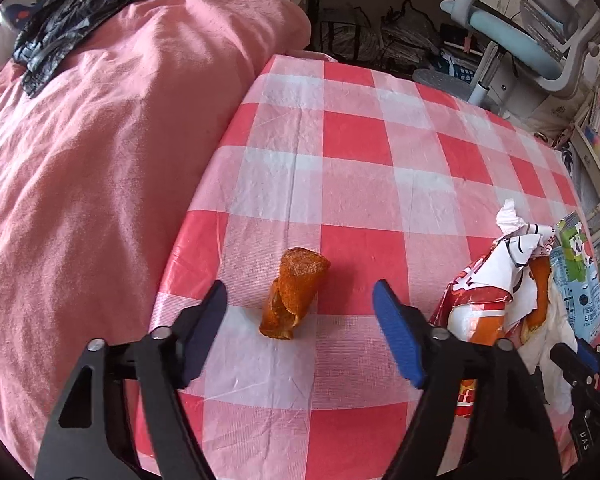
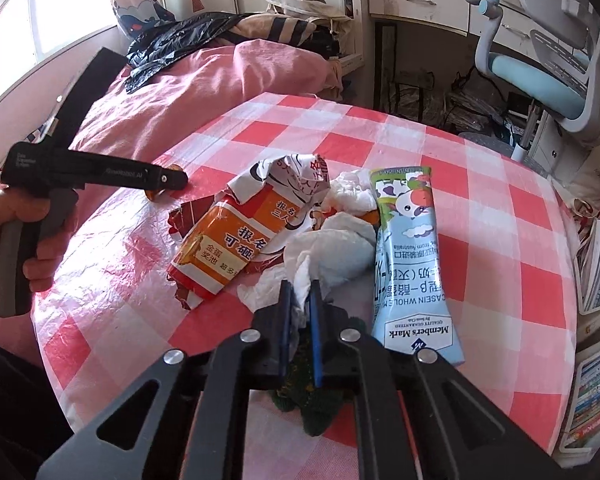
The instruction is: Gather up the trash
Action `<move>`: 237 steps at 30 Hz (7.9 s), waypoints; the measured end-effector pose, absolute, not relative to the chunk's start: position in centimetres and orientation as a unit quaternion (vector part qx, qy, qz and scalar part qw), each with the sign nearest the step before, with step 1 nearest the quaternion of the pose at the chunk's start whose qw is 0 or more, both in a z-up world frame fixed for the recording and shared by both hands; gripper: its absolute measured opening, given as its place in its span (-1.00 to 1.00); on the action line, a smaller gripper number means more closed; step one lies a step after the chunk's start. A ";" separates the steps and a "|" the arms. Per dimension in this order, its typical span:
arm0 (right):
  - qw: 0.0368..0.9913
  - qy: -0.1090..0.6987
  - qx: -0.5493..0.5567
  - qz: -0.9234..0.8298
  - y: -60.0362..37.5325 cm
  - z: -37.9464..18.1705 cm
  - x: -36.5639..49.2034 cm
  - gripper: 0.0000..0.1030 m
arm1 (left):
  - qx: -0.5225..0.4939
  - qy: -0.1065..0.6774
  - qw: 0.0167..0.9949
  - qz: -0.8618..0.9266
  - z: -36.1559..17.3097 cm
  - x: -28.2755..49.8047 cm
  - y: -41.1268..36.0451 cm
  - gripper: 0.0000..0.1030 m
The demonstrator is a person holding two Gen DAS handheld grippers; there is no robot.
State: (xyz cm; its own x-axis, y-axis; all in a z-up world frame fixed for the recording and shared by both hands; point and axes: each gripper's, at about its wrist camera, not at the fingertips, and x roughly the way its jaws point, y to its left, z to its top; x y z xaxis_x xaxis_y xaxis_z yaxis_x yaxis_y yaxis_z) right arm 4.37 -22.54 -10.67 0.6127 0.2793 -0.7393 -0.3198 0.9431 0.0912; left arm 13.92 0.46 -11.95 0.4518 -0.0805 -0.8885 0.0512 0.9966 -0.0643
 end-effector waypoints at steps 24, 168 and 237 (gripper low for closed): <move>0.919 0.316 -0.016 0.235 -23.7 -5.2 -2.0 -0.90 | -0.042 0.437 0.881 -0.177 -3.8 7.0 -3.0 -0.65; 0.856 0.443 -0.124 0.235 -21.1 -11.1 -2.0 0.02 | 0.113 0.524 0.831 -0.149 -11.1 8.1 -5.5 0.50; 0.859 0.437 -0.131 0.233 -20.1 -11.5 -1.1 -0.25 | 0.018 0.463 0.866 -0.188 -5.9 7.4 -5.3 -0.48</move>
